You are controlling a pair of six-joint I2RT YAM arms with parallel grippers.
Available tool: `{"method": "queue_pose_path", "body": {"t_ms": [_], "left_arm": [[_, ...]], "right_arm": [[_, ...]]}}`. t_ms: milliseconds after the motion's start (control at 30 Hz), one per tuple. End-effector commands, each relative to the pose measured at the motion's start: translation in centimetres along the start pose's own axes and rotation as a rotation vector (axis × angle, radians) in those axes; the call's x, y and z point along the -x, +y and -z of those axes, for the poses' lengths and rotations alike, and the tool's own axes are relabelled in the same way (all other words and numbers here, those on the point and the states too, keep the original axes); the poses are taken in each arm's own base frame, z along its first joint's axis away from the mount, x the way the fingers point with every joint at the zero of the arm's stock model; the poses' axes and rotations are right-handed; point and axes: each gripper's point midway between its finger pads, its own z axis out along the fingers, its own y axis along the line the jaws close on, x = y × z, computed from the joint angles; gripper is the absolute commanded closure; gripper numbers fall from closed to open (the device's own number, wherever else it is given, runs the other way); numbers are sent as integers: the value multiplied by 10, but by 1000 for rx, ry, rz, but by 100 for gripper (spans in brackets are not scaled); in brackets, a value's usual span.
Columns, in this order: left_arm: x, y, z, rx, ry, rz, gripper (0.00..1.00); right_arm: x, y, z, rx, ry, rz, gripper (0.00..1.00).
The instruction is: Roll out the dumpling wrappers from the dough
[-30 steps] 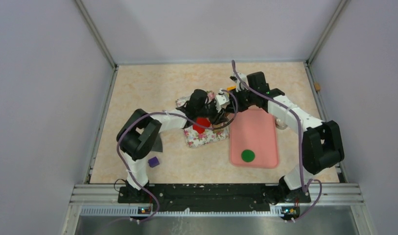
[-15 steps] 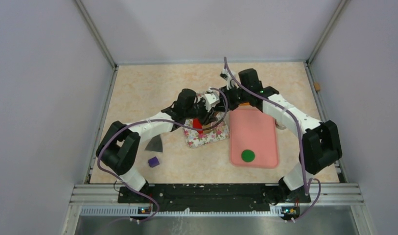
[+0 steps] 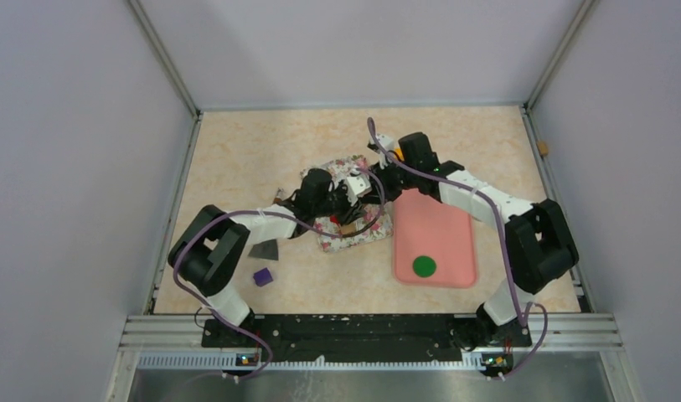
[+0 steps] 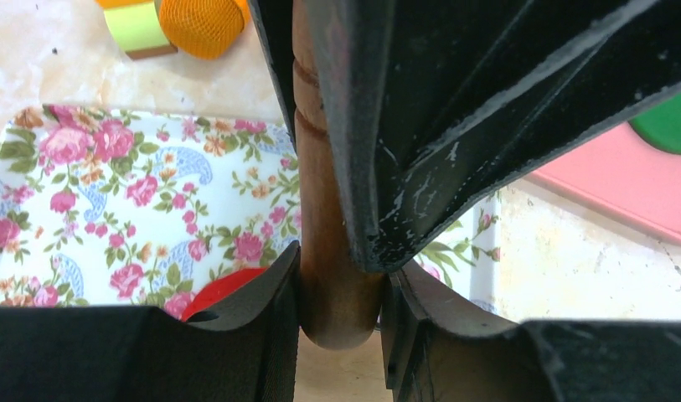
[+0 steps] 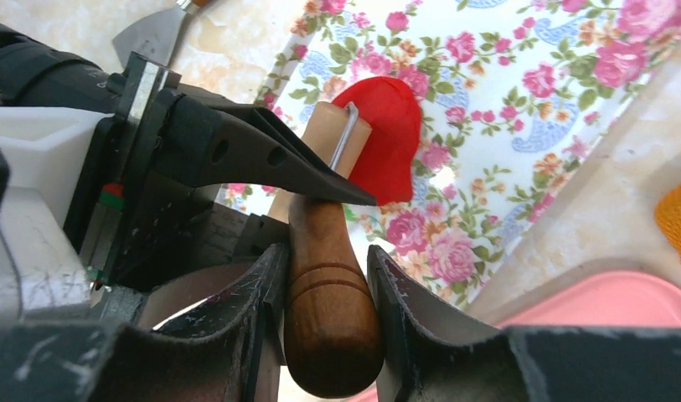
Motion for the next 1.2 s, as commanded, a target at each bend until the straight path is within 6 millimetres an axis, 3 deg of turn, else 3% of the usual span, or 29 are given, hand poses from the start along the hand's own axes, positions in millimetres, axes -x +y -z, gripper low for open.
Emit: {"method": "queue_pose_path", "body": {"t_ms": [0,200,400,633,733,967,1167], "left_arm": [[-42,13,-18,96,65,29,100],[-52,8,-38,75,83,85,100],[-49,9,-52,56,67,125,100],[-22,14,-65,32,22,167,100],[-1,20,-66,28,-6,162,100],[60,46,-46,74,-91,126,100],[81,73,-26,147,-127,105,100]], "right_arm": [[-60,-6,2,-60,169,74,100],[-80,-20,9,-107,206,3,100],[-86,-43,18,-155,206,-82,100],[-77,-51,29,-167,193,-117,100],[-58,-43,33,-137,159,-103,100],[26,-20,49,-62,-2,-50,100],[57,-9,45,-4,-64,-111,100]]}}
